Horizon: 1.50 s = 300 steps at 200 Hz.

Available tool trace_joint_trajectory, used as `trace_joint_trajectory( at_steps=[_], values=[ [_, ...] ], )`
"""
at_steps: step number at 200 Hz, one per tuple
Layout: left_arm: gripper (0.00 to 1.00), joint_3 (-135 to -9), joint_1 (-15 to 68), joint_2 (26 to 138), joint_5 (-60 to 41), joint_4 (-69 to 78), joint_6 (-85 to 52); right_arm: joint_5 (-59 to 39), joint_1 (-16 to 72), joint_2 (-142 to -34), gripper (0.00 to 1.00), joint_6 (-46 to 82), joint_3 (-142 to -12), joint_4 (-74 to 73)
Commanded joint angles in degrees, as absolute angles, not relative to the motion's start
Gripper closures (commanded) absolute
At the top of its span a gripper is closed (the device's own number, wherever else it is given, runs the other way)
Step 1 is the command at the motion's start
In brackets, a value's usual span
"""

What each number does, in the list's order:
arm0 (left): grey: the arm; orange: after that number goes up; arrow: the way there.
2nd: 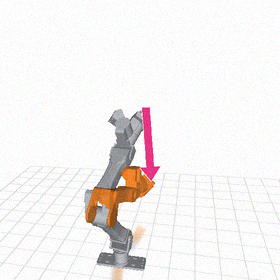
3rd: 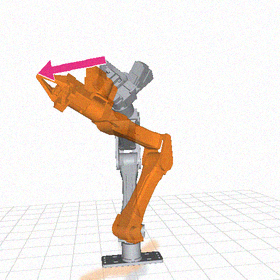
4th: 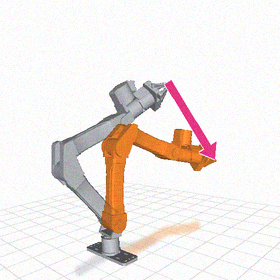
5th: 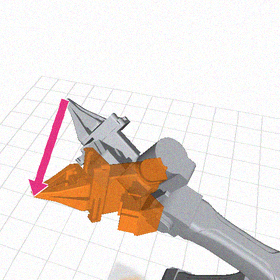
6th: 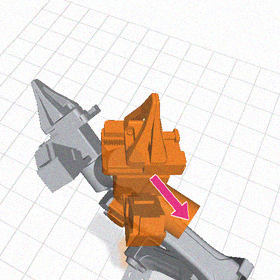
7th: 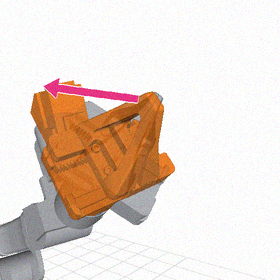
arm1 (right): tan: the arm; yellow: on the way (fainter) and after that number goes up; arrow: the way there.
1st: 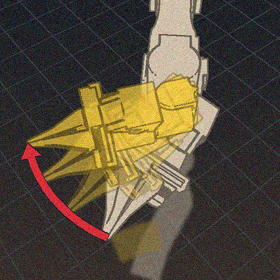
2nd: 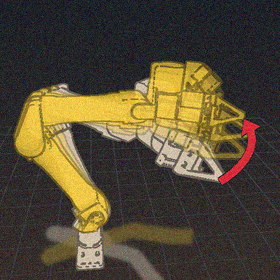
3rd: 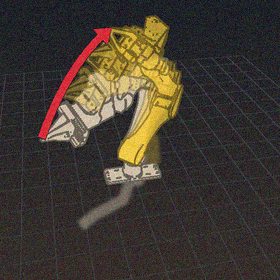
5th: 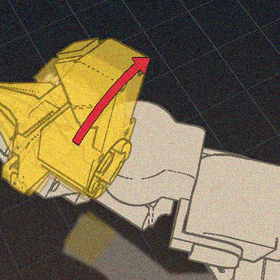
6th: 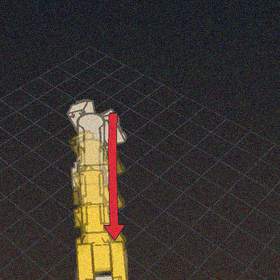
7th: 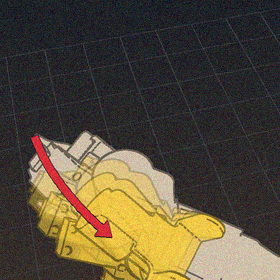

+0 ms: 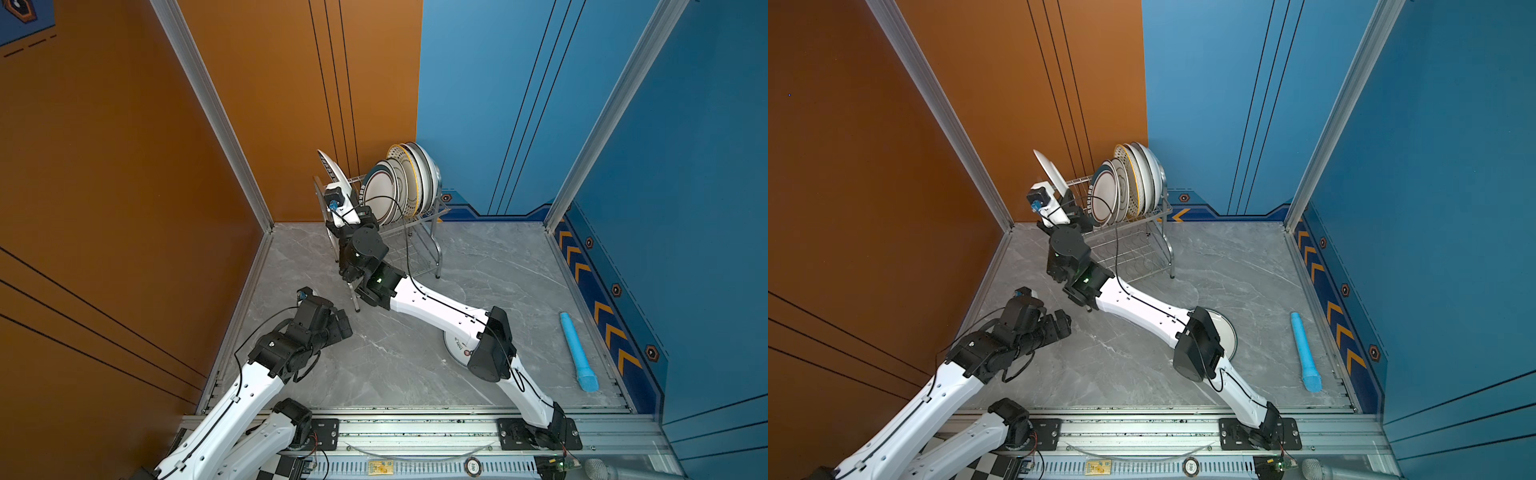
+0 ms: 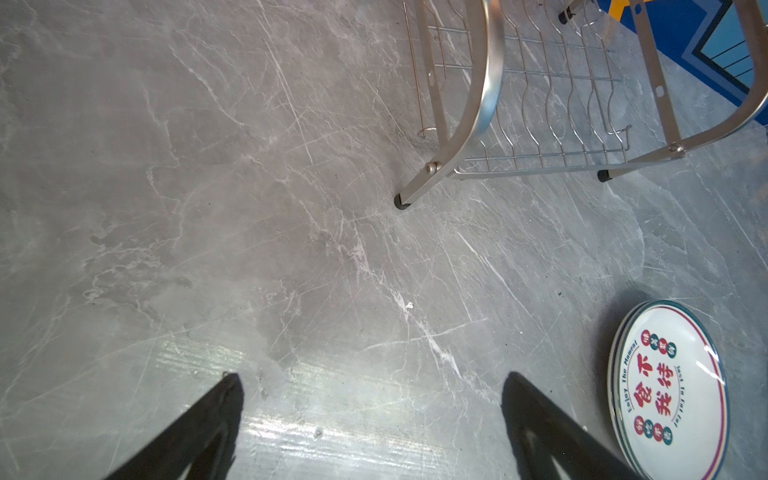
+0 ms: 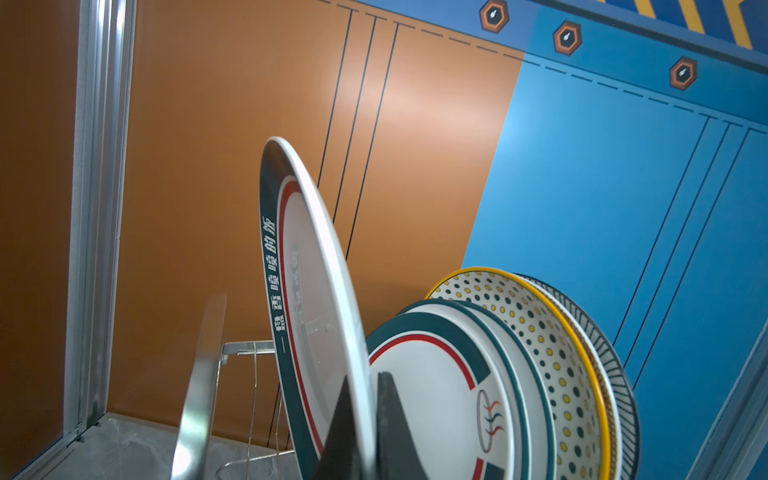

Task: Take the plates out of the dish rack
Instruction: 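Close the right gripper on the green-rimmed plate and lift it out, then swing the green-rimmed plate away from the rack and lower it to the table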

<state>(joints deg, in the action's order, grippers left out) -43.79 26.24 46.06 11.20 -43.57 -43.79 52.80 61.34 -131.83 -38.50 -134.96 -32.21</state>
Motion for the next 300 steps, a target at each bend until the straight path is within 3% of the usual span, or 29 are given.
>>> trace_joint_trajectory(
  at_steps=[1, 34, 72, 132, 215, 232, 251, 272, 300],
  values=[
    [0.02, -43.4, 25.7, 45.4, 9.1, -45.2, -42.5, 53.2, 61.1, -131.2, 1.0, -44.7, -137.9, -44.0],
    [0.02, -43.9, 25.8, 45.0, 8.6, -45.2, -42.8, 53.7, 60.7, -128.5, 1.0, -47.1, -136.0, -49.1],
    [0.02, -44.6, 26.1, 44.0, 9.3, -44.7, -43.2, 54.7, 61.1, -119.3, 1.0, -45.4, -124.9, -48.3],
    [0.02, -42.9, 30.5, 44.5, 16.5, -39.0, -43.1, 57.0, 61.5, -96.7, 1.0, -43.2, -97.7, -51.7],
    [0.0, -44.3, 35.7, 52.6, 12.0, -32.8, -40.1, 68.5, 57.1, -64.5, 1.0, -33.8, -63.3, -46.6],
    [0.0, -44.4, 37.7, 54.7, 11.9, -30.5, -40.0, 71.1, 54.4, -56.9, 1.0, -26.9, -57.6, -37.3],
    [0.02, -44.7, 39.6, 56.9, 12.2, -28.2, -39.7, 69.9, 49.2, -48.3, 1.0, -5.7, -55.3, -9.6],
    [0.03, -46.7, 42.3, 59.9, 15.2, -28.0, -39.5, 61.4, 40.9, -40.5, 1.0, 16.8, -54.0, 16.1],
    [0.05, -48.8, 44.5, 64.3, 14.0, -26.7, -39.1, 46.1, 31.9, -32.1, 1.0, 28.0, -50.9, 32.5]
  ],
)
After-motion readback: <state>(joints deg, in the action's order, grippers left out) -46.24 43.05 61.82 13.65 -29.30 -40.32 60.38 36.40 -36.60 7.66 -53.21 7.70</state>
